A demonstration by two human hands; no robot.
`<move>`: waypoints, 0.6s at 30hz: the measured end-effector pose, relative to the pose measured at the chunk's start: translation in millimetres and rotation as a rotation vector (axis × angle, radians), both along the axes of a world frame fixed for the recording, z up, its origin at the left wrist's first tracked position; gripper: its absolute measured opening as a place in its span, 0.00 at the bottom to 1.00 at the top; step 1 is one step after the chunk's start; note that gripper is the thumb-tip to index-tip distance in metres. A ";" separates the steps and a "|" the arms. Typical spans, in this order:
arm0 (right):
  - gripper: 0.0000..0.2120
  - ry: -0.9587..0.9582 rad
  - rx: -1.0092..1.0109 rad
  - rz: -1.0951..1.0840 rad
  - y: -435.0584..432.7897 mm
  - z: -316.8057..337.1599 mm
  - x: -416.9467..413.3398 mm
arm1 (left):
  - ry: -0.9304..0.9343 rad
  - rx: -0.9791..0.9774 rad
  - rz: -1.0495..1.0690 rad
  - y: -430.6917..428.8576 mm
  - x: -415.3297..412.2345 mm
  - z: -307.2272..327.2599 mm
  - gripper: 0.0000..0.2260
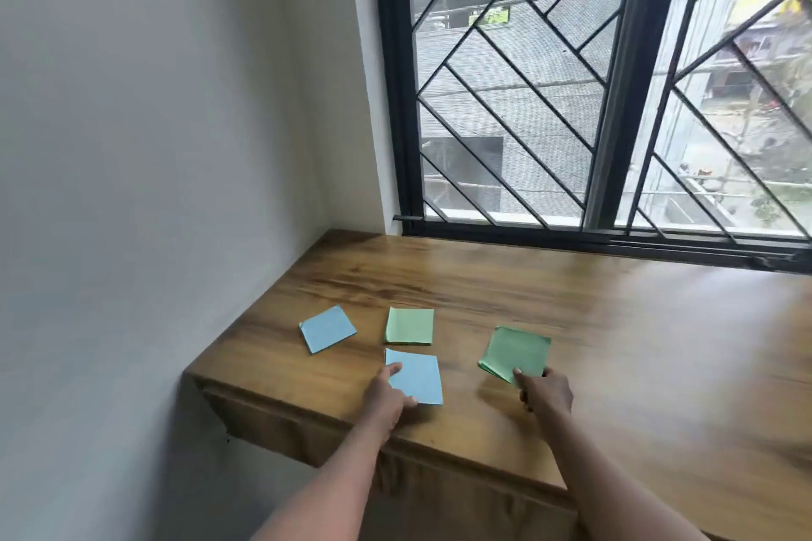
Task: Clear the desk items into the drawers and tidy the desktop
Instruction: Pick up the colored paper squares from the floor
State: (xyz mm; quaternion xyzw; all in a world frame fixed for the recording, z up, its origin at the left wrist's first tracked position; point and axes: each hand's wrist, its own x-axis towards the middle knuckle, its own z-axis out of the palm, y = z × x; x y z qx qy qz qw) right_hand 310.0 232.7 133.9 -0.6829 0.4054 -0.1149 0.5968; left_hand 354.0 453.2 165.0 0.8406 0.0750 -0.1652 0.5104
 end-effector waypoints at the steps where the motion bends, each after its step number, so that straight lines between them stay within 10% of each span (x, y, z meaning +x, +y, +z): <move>1: 0.06 0.016 -0.004 -0.007 -11.1 -0.8 5.4 | -0.007 0.013 -0.029 -12.0 11.1 -1.7 0.29; 18: 0.16 0.424 -0.308 0.322 -115.0 17.9 81.6 | -0.161 0.425 -0.332 -154.5 162.0 -17.7 0.28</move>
